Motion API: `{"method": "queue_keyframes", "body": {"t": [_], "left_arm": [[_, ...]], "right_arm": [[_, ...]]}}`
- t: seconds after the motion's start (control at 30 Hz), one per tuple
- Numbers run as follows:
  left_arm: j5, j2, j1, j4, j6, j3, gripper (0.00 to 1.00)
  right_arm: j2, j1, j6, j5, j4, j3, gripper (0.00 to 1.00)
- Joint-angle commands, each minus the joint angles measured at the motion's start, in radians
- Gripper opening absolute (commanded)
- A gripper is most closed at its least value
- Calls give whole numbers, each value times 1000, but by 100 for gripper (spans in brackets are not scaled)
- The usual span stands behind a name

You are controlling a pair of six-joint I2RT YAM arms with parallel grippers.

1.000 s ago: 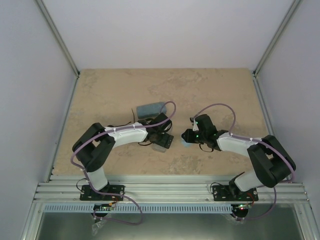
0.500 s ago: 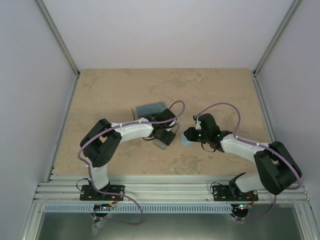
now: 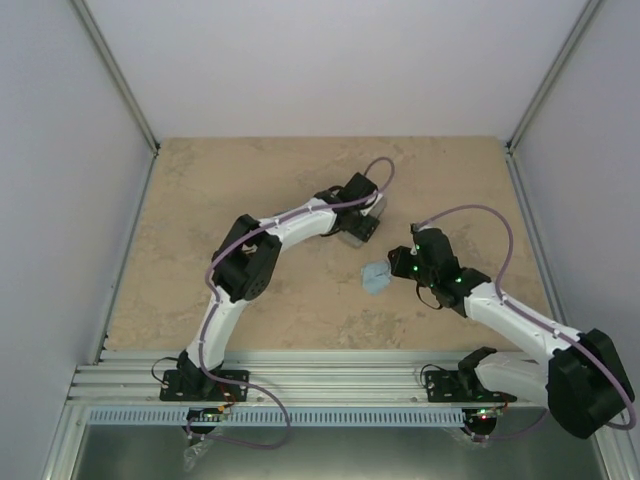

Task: Organize the sunglasses
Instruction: Move the sunglasses case at the center of the board.

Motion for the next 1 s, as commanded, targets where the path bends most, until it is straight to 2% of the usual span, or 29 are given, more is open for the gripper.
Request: {"method": "queue_keyframes", "body": {"t": [0.0,0.17,0.43,0.53,0.8,0.97], "left_arm": [[23,92,41,-73,-99,204,67],[140,204,65,-125,-216,393,68],[317,240,72,-6,-441,360,66],[324,245,72,22,-480,343,66],[337,254,72,5,-465,344,85],[418,246,76,9,-390,353,97]], "right_arm": [[-60,-6,51,116,-78,-23,18],[-127,-7,85,172,-112,-27,19],[-203,-8,104,219,-160,-28,20],[-206,-8,103,224,-167,-28,20],[-210,-8,103,219,-165,-33,20],[-212,-7,92,209,-166,-29,22]]}}
